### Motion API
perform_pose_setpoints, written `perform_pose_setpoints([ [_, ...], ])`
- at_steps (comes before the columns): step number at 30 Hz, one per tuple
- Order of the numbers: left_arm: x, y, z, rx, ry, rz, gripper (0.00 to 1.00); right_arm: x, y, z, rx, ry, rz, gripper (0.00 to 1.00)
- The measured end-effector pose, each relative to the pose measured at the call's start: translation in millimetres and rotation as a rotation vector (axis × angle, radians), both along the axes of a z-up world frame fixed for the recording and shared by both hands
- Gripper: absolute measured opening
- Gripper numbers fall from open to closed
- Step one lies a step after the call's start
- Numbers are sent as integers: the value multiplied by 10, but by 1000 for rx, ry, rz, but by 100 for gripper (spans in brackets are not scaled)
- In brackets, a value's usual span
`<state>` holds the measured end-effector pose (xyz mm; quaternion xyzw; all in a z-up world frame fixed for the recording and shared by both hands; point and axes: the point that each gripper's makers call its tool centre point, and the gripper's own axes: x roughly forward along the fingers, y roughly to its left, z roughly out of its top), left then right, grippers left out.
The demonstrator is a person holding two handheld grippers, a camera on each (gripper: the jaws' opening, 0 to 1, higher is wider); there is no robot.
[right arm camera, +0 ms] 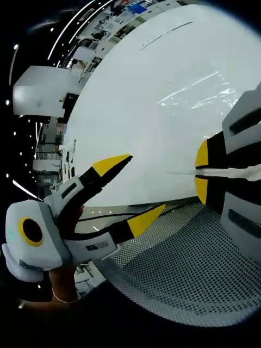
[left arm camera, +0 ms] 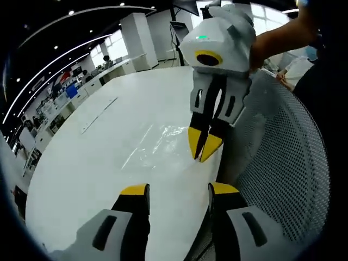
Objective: Open the resealable bag by pulling the two sides of the seal apart until the entire bag opening is separated and visibly accessible.
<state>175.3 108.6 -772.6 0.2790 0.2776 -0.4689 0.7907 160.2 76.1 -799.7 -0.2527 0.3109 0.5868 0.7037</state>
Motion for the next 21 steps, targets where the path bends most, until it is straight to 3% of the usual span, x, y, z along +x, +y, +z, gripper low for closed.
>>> perform_pose_setpoints([
  [6, -6, -75, 1, 30, -35, -86, 38, -49, 11, 18, 4, -3, -2, 0],
  [10, -111, -174, -41, 74, -44, -231, 35, -69, 24, 30, 8, -4, -5, 0],
  [13, -117, -217, -43, 104, -88, -280, 31, -93, 36, 31, 6, -4, -1, 0],
  [21, -196, -281, -86, 108, -66, -356, 14, -143, 66, 48, 5, -11, 15, 0],
])
